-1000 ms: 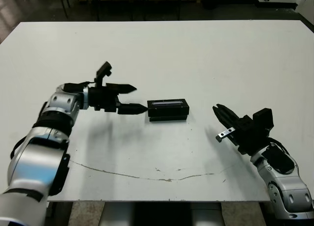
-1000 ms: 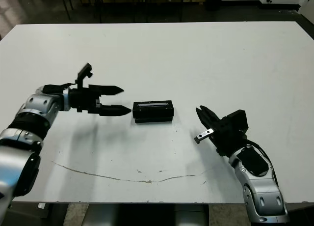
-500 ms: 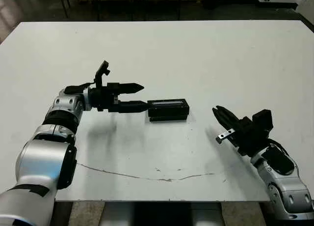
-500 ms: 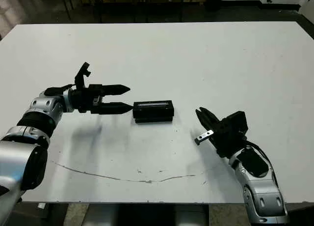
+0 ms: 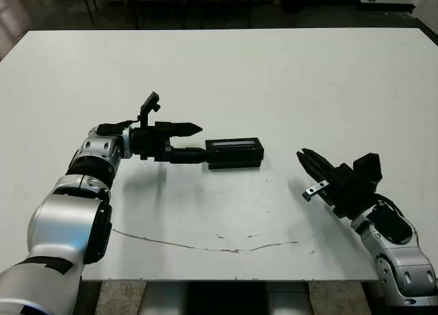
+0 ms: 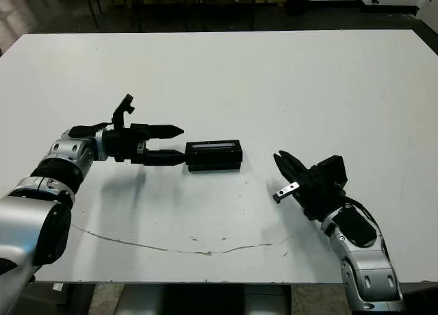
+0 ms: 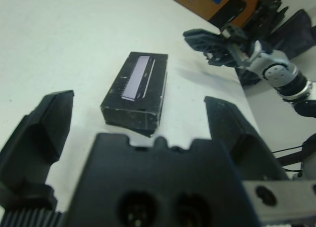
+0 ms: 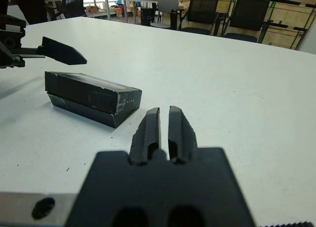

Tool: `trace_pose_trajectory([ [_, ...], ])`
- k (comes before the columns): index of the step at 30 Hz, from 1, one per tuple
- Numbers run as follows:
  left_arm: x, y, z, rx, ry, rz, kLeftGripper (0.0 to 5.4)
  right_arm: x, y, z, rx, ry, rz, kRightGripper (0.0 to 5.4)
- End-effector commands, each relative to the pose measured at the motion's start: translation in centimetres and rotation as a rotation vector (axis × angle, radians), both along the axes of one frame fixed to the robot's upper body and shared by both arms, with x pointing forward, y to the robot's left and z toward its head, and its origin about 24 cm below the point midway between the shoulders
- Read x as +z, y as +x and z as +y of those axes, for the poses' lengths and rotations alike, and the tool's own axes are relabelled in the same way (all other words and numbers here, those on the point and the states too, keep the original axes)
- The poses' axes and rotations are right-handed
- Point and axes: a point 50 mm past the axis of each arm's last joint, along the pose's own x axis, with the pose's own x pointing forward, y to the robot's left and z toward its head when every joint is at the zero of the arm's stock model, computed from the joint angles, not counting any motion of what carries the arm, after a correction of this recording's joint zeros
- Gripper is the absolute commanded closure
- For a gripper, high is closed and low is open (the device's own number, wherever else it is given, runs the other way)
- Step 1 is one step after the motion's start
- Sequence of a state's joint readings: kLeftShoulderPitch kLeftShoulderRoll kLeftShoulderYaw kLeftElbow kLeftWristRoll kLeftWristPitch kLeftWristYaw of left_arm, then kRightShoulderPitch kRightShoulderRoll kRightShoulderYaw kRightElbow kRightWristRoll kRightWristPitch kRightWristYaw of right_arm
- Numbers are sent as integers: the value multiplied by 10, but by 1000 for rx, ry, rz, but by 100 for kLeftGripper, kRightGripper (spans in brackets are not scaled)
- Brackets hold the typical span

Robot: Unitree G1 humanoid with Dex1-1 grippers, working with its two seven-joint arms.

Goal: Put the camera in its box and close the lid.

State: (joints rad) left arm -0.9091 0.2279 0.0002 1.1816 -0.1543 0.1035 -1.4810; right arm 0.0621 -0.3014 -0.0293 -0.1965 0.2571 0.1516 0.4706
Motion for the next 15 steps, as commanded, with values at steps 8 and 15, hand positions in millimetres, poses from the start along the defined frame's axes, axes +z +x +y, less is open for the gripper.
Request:
trace_pose_trajectory([
  [8, -5, 0, -10, -6, 39, 0, 2, -3, -2, -7, -4, -31, 17, 540],
  [15, -9, -1, -17, -22, 30, 14, 2, -3, -4, -8, -1, -29, 15, 540],
])
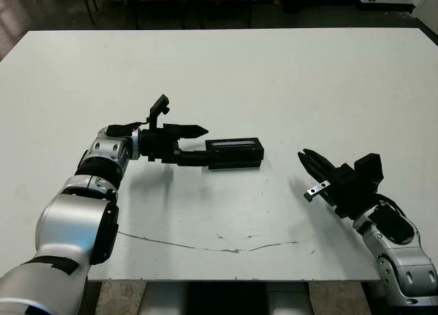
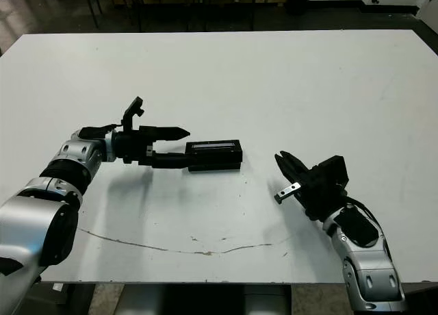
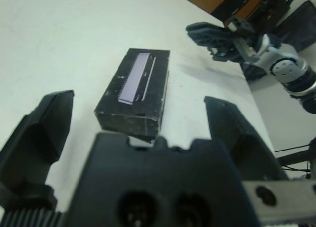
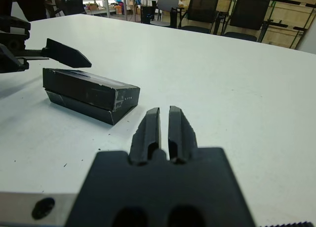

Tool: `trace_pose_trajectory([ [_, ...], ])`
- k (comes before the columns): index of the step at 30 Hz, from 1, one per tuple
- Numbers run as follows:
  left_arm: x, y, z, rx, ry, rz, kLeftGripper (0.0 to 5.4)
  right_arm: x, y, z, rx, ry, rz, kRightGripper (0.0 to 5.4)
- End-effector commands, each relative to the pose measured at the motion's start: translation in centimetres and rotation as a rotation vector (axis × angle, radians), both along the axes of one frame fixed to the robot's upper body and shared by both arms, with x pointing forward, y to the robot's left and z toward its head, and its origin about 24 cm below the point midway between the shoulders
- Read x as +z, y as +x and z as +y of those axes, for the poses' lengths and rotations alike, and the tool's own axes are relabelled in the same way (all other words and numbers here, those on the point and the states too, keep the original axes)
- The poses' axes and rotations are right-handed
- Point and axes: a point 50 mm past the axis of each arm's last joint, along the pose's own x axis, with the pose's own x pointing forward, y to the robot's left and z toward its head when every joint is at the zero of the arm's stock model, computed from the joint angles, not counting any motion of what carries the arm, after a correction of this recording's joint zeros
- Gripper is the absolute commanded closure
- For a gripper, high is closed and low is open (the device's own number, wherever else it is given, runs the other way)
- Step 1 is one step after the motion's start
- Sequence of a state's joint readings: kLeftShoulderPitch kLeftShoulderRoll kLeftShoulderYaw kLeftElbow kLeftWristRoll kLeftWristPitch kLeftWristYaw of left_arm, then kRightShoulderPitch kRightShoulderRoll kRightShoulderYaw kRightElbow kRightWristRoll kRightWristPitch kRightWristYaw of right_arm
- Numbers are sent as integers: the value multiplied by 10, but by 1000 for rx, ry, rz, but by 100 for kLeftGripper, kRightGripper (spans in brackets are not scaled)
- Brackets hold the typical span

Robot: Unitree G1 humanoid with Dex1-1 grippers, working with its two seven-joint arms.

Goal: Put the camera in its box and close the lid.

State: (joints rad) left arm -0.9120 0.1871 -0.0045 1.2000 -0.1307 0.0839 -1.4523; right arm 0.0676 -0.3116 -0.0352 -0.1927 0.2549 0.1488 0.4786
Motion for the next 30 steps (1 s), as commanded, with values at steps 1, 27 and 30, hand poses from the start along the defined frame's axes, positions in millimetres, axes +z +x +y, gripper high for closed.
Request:
trace_pose_trajectory([
  [1, -3, -1, -4, -12, 13, 8, 2, -3, -2, -5, 0, -16, 8, 540],
  [27, -9, -1, -13, -19, 50, 37, 2, -3, -4, -6, 0, 3, 10, 540],
  [30, -11, -2, -14, -6, 42, 56, 2, -3, -4, -7, 2, 1, 6, 540],
])
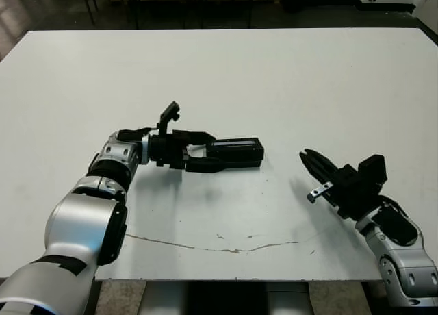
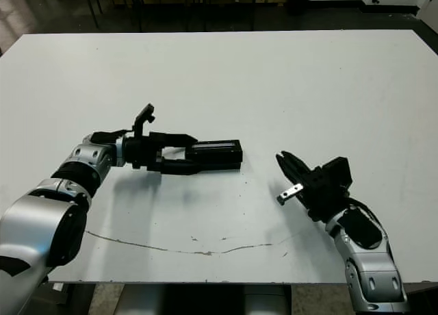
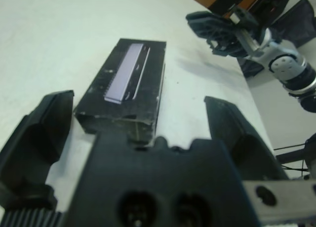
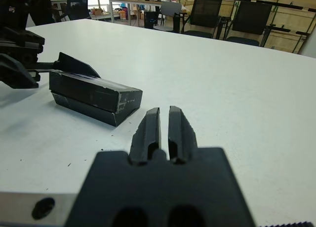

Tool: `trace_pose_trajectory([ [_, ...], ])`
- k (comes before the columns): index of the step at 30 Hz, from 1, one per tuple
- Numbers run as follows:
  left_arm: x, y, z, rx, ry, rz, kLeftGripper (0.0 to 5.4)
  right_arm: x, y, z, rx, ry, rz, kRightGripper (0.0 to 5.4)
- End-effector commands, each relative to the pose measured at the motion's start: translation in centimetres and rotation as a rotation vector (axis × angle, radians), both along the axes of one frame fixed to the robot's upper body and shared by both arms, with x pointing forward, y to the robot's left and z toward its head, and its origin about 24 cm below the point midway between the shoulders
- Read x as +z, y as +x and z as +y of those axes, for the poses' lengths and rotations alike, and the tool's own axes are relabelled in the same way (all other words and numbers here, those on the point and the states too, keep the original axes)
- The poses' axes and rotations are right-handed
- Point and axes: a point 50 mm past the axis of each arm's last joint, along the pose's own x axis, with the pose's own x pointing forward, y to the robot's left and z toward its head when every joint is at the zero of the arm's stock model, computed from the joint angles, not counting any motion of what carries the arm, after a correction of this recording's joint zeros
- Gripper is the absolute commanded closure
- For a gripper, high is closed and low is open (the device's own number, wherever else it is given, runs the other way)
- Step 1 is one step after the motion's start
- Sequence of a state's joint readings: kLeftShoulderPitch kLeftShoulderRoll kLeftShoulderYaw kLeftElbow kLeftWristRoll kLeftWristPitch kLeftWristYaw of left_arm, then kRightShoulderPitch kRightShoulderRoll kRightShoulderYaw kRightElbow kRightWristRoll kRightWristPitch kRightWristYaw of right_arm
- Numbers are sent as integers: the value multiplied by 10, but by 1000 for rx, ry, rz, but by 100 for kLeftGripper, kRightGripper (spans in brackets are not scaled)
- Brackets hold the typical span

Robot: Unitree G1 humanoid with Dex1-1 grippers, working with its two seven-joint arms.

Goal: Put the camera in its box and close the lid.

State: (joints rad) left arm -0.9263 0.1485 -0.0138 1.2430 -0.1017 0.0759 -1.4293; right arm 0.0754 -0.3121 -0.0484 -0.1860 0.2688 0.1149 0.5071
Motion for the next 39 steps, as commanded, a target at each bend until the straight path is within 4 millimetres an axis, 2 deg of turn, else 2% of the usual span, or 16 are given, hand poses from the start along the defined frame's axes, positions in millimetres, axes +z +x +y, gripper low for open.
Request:
trace_pose_trajectory([
  [1, -4, 0, -1, 12, 22, 31, 2, -5, -3, -5, -14, -11, 26, 540],
  [15, -2, 1, -2, 28, 55, 55, 11, -8, -3, -5, -17, -4, 34, 540],
  [17, -3, 2, -2, 47, 42, 73, 41, -8, -3, -5, -18, -7, 33, 540],
  [27, -5, 2, 0, 104, 11, 119, 282, -9, -3, -5, -11, -3, 27, 540],
  [30, -5, 2, 0, 105, 8, 116, 340, -9, -3, -5, -11, -2, 28, 540],
  [33, -5, 2, 1, 107, 16, 90, 375, -9, -3, -5, -14, -2, 29, 540],
  [39, -5, 1, 2, 107, -12, 90, 392, -9, -3, -4, -13, -1, 32, 540],
])
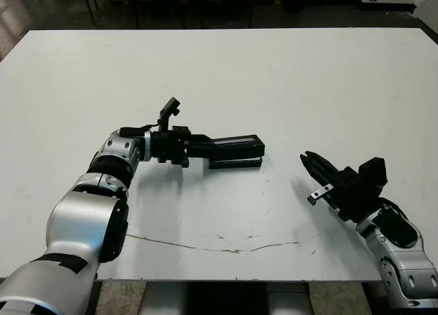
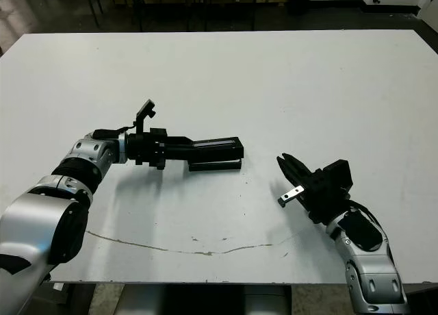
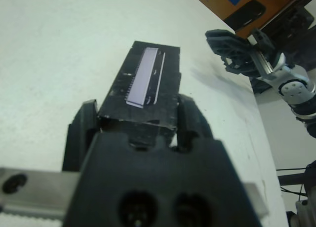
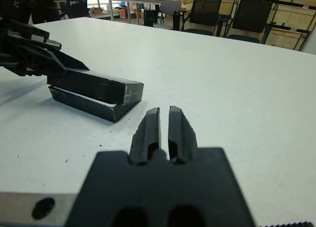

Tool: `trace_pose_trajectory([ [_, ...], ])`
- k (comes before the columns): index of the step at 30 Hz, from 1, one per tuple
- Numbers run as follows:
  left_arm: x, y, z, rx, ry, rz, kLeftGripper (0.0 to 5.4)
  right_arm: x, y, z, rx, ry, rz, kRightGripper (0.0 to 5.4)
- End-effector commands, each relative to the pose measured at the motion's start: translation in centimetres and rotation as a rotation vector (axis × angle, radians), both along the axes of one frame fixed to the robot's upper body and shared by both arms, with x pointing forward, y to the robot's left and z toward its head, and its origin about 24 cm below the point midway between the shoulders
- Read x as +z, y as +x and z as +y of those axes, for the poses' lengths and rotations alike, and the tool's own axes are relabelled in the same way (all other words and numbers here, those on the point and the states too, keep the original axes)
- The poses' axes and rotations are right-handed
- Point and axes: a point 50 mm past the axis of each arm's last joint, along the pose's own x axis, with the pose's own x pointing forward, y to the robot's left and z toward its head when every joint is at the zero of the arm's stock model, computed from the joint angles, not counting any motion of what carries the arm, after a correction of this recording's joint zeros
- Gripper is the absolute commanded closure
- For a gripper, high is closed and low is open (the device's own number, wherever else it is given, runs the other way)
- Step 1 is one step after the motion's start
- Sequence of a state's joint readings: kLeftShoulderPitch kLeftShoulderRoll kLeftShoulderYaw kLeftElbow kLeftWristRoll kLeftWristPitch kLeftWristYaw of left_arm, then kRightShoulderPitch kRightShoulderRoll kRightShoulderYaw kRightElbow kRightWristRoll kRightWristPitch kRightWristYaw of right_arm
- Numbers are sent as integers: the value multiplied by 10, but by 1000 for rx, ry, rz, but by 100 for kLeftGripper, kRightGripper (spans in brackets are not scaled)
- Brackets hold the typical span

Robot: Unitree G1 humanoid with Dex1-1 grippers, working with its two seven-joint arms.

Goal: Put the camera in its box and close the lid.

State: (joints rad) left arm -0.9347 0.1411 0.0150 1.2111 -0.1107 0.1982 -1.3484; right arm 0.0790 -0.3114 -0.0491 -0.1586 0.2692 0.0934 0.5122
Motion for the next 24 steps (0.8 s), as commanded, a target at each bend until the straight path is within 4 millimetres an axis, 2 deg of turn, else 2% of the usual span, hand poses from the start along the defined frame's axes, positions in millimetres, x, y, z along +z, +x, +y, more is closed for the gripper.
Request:
trace_pose_trajectory([
  [1, -7, -4, 4, 18, -15, 21, 392, -5, -2, -2, -11, -5, 23, 540],
  [6, -6, -2, 6, 58, -21, -12, 392, -7, -3, -1, -15, 8, 34, 540],
  [13, 1, 5, 7, 203, -126, -48, 392, -7, -3, 0, -12, -3, 27, 540],
  [19, 14, 7, 11, 192, -121, -112, 392, -7, -3, 1, -8, -1, 28, 540],
  [24, 18, 5, 13, 122, -52, -172, 392, -8, -2, 0, -1, 13, 25, 540],
])
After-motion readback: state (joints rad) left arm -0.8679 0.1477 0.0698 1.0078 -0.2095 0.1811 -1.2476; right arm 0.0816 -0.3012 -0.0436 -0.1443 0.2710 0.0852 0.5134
